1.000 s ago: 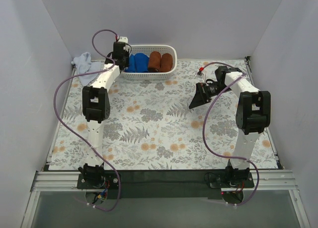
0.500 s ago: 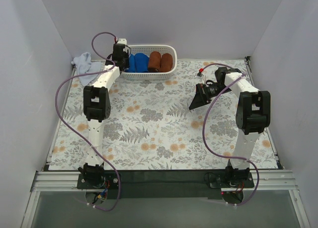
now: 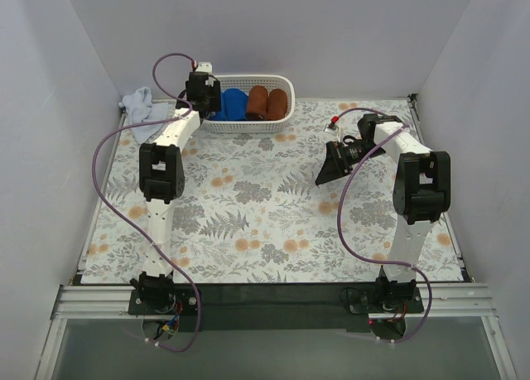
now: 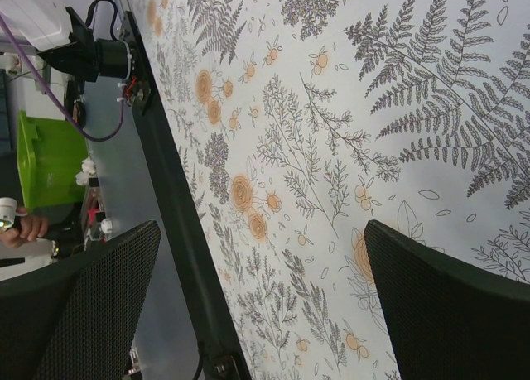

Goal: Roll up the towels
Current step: Place the rolled towel into the container

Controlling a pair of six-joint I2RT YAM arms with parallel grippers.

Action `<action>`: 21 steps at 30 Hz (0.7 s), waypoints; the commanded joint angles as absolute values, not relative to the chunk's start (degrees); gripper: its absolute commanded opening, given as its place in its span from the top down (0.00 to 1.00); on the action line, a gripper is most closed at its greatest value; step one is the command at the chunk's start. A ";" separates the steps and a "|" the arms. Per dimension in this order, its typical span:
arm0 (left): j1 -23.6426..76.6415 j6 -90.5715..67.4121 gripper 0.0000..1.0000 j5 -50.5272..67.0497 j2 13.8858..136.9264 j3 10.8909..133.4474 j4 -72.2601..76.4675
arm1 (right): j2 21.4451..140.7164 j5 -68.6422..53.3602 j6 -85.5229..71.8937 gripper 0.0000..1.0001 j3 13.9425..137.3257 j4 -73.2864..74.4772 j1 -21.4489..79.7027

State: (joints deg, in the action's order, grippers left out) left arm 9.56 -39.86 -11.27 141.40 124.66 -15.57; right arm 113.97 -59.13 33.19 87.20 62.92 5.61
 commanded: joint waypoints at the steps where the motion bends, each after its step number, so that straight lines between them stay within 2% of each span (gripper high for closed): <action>1: 9.14 -39.38 0.41 -10.81 138.26 126.39 -13.80 | 113.11 -59.68 33.49 0.02 87.01 63.19 5.71; 3: 9.14 -38.59 0.38 -10.20 137.99 126.39 -13.54 | 113.20 -59.76 33.40 0.01 87.10 63.19 5.63; 12: 9.14 -37.18 0.11 -3.36 133.34 126.65 -11.61 | 112.94 -60.03 34.01 0.02 86.84 63.11 5.63; 17: 9.05 -29.65 0.06 -1.05 127.45 125.69 -9.32 | 112.41 -59.33 34.36 0.01 87.18 63.11 5.63; 21: 7.65 -22.16 0.02 -4.38 123.41 123.41 -9.23 | 111.54 -58.19 34.36 0.02 88.33 63.28 5.63</action>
State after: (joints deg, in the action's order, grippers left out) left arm 9.15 -29.91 -3.36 133.03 124.05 -11.99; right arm 113.97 -58.39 33.39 87.20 62.89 5.61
